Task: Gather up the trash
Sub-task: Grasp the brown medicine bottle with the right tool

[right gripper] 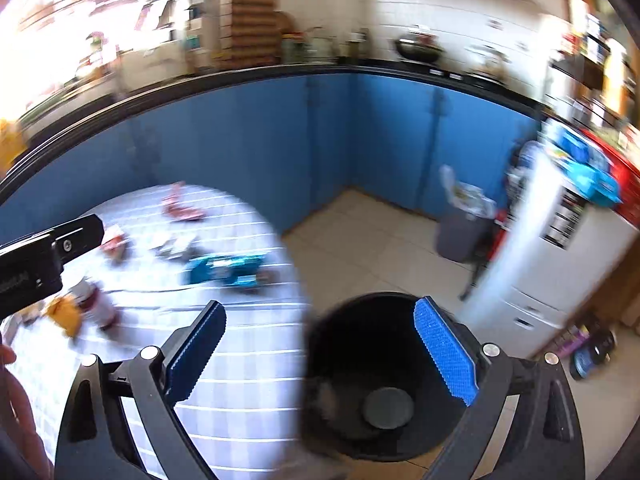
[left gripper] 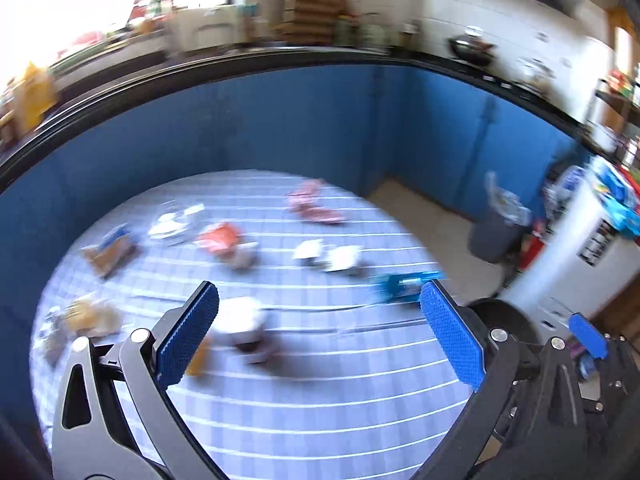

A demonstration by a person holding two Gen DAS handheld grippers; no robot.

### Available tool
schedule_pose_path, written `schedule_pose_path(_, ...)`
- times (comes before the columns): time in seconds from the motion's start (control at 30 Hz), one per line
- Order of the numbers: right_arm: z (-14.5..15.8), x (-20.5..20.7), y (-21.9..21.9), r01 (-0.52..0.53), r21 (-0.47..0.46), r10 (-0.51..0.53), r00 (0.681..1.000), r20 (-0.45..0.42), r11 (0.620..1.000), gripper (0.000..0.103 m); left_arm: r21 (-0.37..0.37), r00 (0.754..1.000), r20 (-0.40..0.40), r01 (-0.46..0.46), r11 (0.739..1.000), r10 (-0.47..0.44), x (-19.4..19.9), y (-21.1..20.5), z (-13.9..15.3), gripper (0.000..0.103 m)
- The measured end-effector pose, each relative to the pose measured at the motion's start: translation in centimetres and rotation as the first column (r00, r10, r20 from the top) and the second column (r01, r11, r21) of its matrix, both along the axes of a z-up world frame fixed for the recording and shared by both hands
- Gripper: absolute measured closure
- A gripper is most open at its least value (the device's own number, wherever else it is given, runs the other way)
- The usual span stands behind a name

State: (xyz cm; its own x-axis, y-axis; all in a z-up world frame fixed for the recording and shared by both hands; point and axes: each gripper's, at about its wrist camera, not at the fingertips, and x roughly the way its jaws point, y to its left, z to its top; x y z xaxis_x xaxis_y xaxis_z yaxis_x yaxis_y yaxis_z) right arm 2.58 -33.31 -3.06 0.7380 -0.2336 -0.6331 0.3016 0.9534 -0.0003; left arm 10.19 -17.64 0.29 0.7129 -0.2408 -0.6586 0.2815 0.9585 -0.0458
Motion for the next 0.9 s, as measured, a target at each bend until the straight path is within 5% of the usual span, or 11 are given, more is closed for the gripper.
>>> schedule_pose_path(0.17, -0.9, 2.9, 6.9, -0.148, -0.003, 0.148, 0.988, -0.040, 0.989, 0.010, 0.102, 0.988, 0.044, -0.150, 0.983, 0.147, 0.4, 8.0, -1.0, 0.004)
schedule_pose_path(0.33, -2.0, 5.6, 11.1, -0.224, 0.006, 0.224, 0.971, -0.081, 0.975, 0.010, 0.117, 0.980, -0.009, -0.197, 0.973, 0.199, 1.5, 13.6, -3.4, 0.004)
schedule_pose_path(0.8, -3.7, 10.3, 14.4, -0.304, -0.025, 0.298, 0.945, -0.137, 0.952, 0.011, 0.105, 0.972, -0.104, -0.200, 0.974, 0.211, 4.5, 15.2, -7.2, 0.005)
schedule_pose_path(0.9, -4.2, 11.1, 14.8, -0.323, -0.023, 0.316, 0.937, -0.147, 0.946, 0.030, 0.096, 0.969, -0.119, -0.205, 0.974, 0.215, 5.0, 15.6, -7.5, 0.005)
